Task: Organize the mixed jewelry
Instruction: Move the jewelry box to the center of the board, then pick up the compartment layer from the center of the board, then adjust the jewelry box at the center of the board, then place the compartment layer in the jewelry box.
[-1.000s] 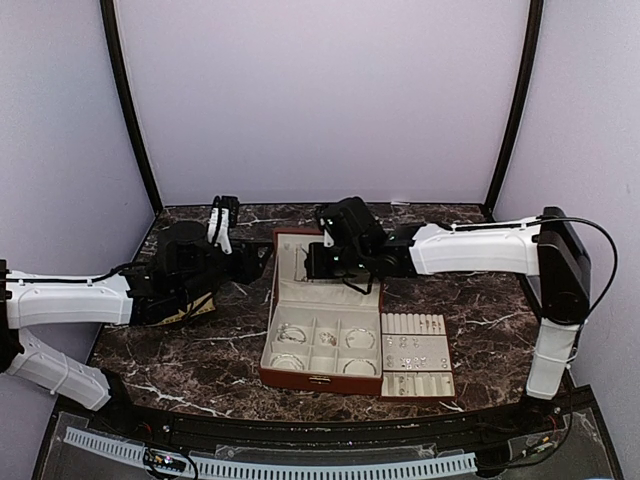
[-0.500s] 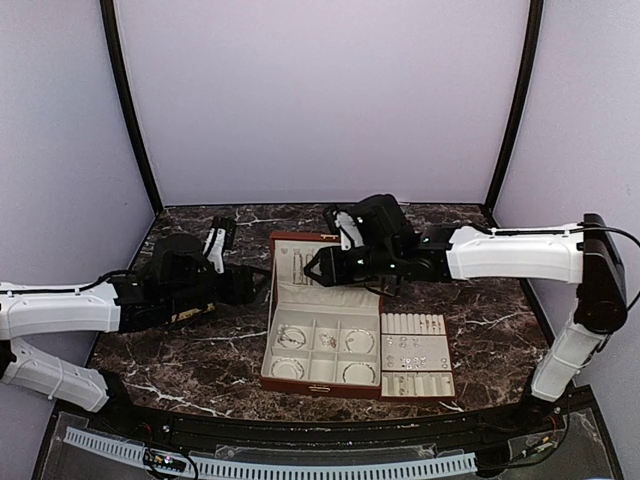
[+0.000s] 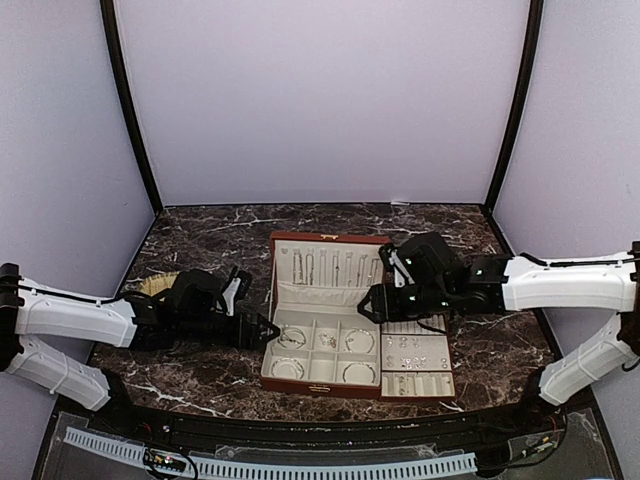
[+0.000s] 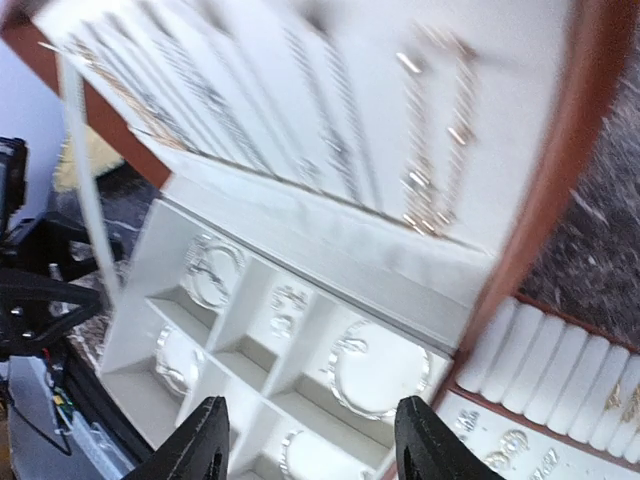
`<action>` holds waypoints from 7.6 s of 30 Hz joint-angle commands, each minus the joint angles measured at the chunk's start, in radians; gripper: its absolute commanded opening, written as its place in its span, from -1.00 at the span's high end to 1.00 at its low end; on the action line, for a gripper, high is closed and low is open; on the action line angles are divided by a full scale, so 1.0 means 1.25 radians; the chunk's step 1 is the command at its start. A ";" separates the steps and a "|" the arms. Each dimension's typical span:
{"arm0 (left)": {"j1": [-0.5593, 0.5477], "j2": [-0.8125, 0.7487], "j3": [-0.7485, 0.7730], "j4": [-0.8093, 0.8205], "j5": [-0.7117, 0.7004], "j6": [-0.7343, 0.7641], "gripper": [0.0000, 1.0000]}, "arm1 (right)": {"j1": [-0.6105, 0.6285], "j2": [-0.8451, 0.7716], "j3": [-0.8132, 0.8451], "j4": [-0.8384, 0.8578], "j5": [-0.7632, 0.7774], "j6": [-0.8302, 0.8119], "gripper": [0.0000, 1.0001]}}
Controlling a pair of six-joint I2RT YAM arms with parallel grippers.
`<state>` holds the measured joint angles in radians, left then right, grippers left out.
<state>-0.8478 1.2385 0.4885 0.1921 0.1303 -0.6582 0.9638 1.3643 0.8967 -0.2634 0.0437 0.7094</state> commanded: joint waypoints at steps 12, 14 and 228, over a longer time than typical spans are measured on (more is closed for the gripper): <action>-0.020 0.132 0.008 0.063 0.066 -0.072 -0.51 | -0.001 0.019 -0.145 0.072 0.039 0.179 -0.13; -0.020 0.145 0.008 0.089 0.077 -0.071 -0.35 | 0.003 0.032 -0.144 0.097 0.017 0.168 -0.06; 0.388 -0.176 0.245 -0.289 -0.065 0.493 -0.75 | 0.063 0.349 0.495 -0.712 0.147 -0.242 1.00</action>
<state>-0.3664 1.0588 0.8143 -0.1909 0.0662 -0.0608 1.0496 1.7897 1.4754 -1.1763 0.2092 0.4255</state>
